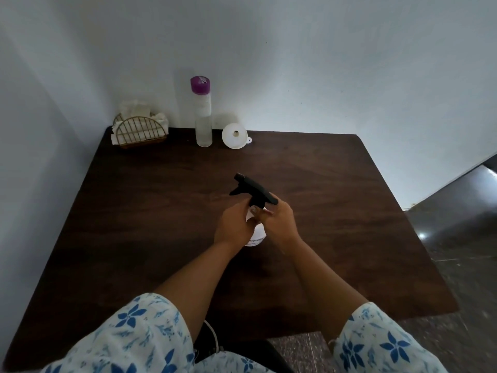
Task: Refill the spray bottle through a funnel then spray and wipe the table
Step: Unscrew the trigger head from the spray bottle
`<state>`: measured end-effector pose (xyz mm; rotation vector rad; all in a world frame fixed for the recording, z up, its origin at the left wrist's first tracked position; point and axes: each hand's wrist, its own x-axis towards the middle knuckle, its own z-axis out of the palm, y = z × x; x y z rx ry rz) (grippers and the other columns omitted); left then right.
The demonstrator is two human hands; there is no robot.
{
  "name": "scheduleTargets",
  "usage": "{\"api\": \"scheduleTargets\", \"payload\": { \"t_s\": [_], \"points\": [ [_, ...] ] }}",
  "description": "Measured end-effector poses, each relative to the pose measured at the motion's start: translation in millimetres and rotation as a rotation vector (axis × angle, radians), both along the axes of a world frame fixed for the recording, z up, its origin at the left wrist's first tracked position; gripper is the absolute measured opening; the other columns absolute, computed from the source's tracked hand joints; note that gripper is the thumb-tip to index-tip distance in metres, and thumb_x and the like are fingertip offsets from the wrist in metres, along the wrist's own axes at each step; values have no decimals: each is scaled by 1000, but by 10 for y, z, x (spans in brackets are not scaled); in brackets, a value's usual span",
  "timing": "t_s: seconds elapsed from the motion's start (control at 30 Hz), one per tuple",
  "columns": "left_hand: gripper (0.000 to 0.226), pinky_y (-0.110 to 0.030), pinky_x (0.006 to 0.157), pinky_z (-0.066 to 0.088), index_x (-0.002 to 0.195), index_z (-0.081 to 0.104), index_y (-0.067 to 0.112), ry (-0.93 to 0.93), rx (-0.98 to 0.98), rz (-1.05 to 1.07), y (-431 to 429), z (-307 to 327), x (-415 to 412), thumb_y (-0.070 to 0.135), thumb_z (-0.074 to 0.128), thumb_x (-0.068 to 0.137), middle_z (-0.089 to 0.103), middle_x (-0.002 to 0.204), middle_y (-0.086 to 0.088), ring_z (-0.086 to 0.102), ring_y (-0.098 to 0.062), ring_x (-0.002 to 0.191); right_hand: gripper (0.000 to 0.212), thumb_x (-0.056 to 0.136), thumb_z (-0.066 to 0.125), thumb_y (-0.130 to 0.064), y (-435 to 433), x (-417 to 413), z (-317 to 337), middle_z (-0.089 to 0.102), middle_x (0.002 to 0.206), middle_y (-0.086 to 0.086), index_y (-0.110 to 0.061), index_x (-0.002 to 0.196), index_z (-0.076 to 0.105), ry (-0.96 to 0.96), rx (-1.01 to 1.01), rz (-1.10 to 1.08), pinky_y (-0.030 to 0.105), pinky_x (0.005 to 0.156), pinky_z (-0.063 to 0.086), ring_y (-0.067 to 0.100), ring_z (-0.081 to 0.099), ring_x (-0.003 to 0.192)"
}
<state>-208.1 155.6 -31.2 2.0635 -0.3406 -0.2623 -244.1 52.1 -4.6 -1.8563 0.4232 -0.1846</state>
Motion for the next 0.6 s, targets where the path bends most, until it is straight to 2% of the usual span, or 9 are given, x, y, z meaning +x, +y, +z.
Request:
{"api": "scheduleTargets", "payload": {
  "t_s": [0.07, 0.13, 0.17, 0.2, 0.27, 0.37, 0.43, 0.53, 0.6],
  "points": [
    [20, -24, 77, 39, 105, 60, 26, -39, 9, -4, 7, -12, 1, 25, 62, 85, 66, 106, 6, 56, -9, 95, 26, 81, 69, -9, 13, -5, -13, 70, 99, -1, -14, 107, 67, -5, -4, -24, 32, 91, 52, 10, 64, 98],
    [19, -26, 75, 41, 105, 59, 27, -67, 28, 7, 7, -37, -5, 27, 59, 86, 66, 105, 6, 59, -12, 95, 21, 79, 72, -12, 48, -21, -37, 64, 86, -17, -18, 99, 68, -44, -95, -68, 5, 76, 46, -14, 59, 86],
    [18, -27, 74, 43, 104, 58, 27, -81, 46, 17, 2, -50, -13, 27, 57, 86, 66, 104, 6, 61, -14, 94, 19, 78, 73, -12, 76, -26, -47, 59, 79, -23, -17, 96, 69, -59, -139, -101, -3, 68, 41, -23, 55, 79],
    [17, -27, 74, 44, 103, 58, 27, -96, 69, 26, -1, -65, -25, 27, 55, 87, 66, 102, 6, 61, -14, 93, 15, 78, 73, -13, 108, -28, -62, 56, 75, -24, -18, 91, 69, -61, -170, -134, -4, 62, 39, -25, 53, 74],
    [15, -26, 73, 45, 101, 58, 27, -125, 95, 35, -6, -92, -46, 26, 54, 87, 66, 100, 7, 60, -11, 88, 13, 77, 74, -15, 179, -35, -70, 59, 69, -17, -24, 78, 64, -55, -175, -196, 4, 54, 42, -11, 60, 66],
    [8, -15, 63, 36, 93, 56, 28, -157, 109, 39, -3, -109, -63, 23, 55, 87, 62, 90, 10, 52, -4, 76, 10, 78, 73, -22, 262, -20, -99, 67, 80, 4, -18, 75, 64, -7, -166, -270, 26, 63, 52, 13, 64, 72],
    [13, -12, 60, 31, 85, 50, 33, -163, 105, 36, -1, -92, -80, 22, 56, 86, 55, 82, 16, 49, -1, 72, 12, 78, 73, -24, 292, -8, -121, 67, 84, 7, -15, 77, 65, 20, -158, -304, 34, 68, 55, 20, 65, 78],
    [18, -15, 61, 34, 83, 47, 35, -135, 119, 32, -10, -55, -108, 20, 57, 87, 50, 78, 18, 50, -2, 72, 12, 79, 72, -26, 308, -22, -142, 63, 86, 0, -18, 79, 62, -3, -161, -307, 23, 64, 49, 16, 62, 80],
    [12, -18, 63, 37, 85, 52, 30, -126, 119, 31, -5, -42, -109, 19, 55, 88, 53, 79, 15, 52, -5, 74, 11, 80, 71, -27, 281, -35, -145, 57, 82, -10, -23, 83, 61, -58, -178, -248, 13, 62, 41, 10, 60, 82]
  ]
}}
